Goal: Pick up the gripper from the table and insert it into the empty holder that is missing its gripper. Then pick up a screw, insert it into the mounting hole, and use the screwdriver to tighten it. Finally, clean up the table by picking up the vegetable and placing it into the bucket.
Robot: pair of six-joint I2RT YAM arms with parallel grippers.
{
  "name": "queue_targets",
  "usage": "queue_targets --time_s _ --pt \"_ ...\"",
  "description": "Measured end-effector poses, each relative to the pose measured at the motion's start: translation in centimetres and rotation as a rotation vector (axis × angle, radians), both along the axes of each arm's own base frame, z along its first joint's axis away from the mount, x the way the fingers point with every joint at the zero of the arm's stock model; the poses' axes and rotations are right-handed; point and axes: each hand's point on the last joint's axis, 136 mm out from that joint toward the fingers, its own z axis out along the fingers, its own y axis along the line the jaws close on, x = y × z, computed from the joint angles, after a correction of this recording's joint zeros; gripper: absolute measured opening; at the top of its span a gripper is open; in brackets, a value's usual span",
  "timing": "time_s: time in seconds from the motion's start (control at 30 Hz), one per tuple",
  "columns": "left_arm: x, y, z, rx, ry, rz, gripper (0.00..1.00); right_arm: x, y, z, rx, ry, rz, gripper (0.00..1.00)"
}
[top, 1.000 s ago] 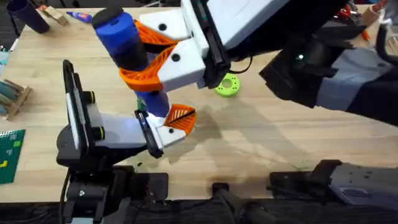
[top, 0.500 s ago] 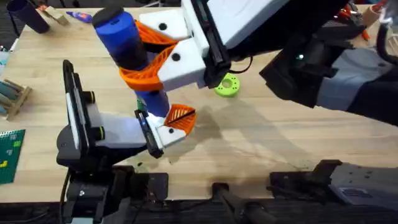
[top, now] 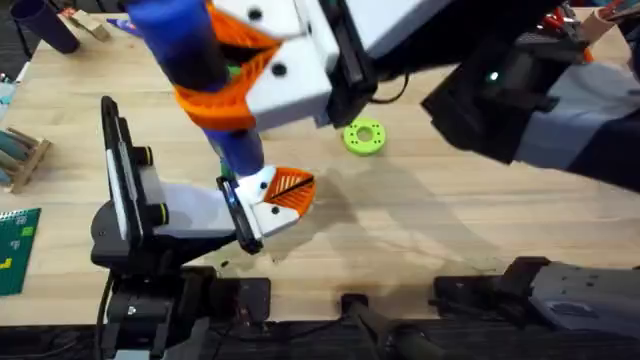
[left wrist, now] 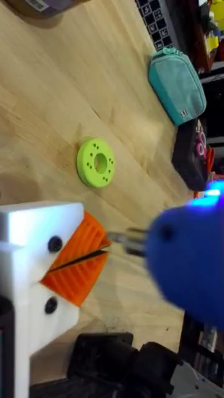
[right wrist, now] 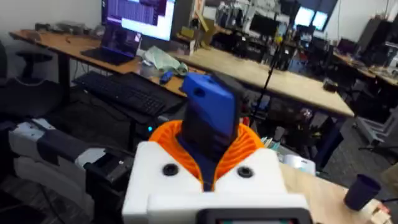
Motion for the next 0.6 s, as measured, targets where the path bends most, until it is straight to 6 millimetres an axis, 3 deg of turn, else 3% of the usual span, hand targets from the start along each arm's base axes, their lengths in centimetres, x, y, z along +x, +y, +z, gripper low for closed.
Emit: queue_targets --time_s 0.3,0.6 --pt "0.0 0.0 0.0 0.000 0.000 0.000 0.009 1.4 -1.1 4.7 -0.011 -0.012 -0.002 0.049" --pt "0.0 0.0 0.0 0.000 0.000 0.000 0.009 3.9 -3.6 5.4 -0.032 -0.020 -0.038 0.048"
